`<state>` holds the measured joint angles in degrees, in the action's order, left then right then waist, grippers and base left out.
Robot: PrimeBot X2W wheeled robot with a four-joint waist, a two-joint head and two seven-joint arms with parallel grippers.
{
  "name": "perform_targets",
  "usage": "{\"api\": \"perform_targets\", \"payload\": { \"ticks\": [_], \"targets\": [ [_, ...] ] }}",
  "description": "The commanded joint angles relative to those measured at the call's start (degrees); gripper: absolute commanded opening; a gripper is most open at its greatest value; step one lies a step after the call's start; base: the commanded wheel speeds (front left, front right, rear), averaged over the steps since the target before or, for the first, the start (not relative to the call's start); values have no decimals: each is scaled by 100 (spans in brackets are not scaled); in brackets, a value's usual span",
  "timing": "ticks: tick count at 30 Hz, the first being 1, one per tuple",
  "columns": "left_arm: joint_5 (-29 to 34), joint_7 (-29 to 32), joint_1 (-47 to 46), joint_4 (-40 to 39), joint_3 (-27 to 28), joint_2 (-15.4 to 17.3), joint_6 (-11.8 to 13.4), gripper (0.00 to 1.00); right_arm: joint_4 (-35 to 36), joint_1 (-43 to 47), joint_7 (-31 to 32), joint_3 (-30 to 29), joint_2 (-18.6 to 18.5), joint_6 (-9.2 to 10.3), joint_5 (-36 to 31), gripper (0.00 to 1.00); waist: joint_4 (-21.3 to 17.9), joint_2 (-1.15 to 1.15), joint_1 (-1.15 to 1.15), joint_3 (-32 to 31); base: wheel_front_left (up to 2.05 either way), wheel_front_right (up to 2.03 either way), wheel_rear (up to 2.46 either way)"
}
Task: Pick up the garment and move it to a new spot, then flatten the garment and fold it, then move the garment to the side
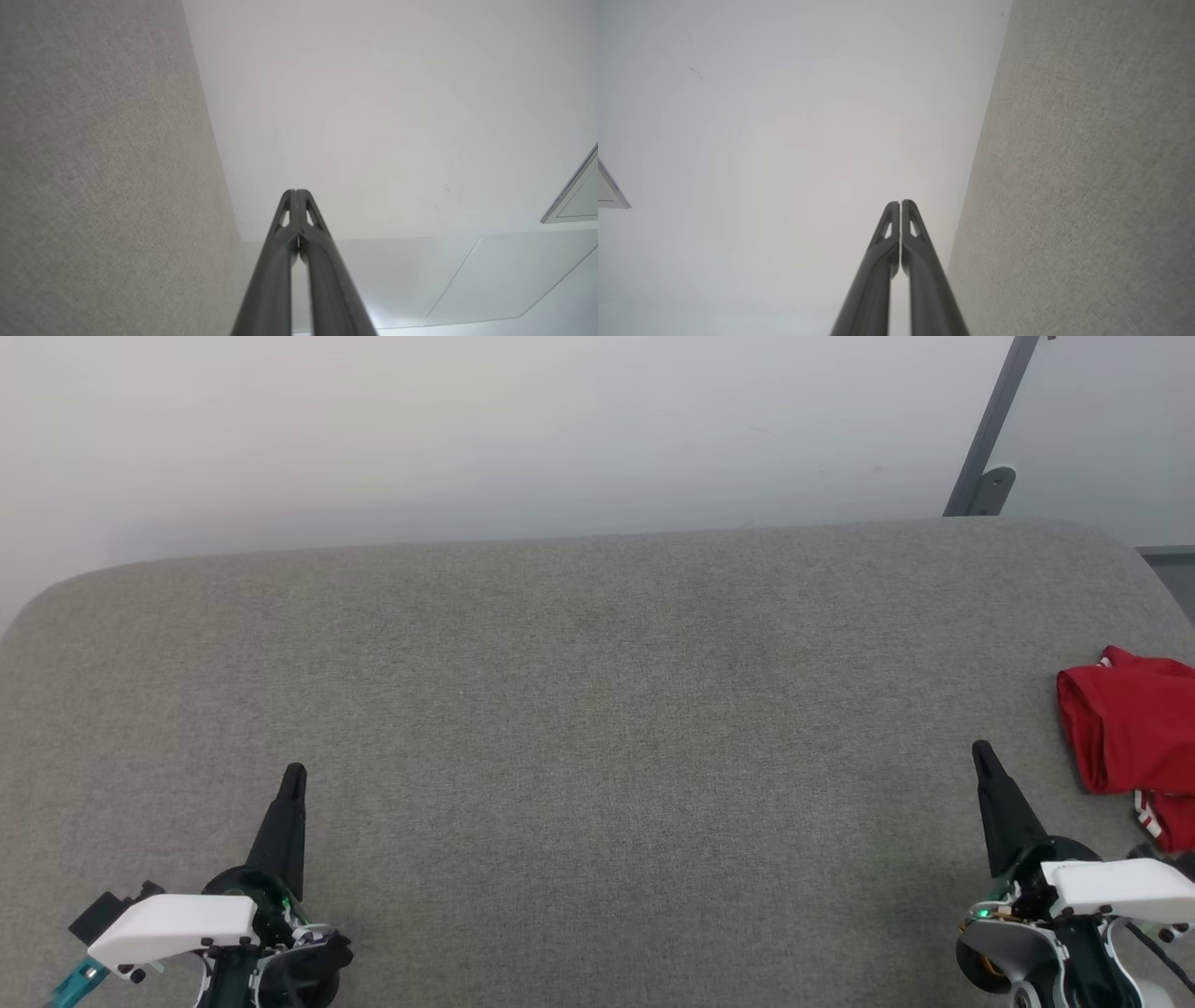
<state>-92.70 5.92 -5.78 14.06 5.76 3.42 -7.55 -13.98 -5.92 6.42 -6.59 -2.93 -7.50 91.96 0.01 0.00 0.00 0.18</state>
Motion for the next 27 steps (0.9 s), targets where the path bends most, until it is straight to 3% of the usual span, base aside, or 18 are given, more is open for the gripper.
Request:
{"api": "perform_targets", "payload": {
  "ticks": [1, 27],
  "targets": [
    [-42, 22, -86, 6, 22, -16, 12, 0, -23, -60, 23, 8, 10, 2, 54, 0, -1, 0, 0, 0, 0, 0, 0],
    [-12, 47, -83, 5, 44, -34, 12, 0, -18, -50, 21, 9, 10, 2, 55, 0, -1, 0, 0, 0, 0, 0, 0]
  ]
}}
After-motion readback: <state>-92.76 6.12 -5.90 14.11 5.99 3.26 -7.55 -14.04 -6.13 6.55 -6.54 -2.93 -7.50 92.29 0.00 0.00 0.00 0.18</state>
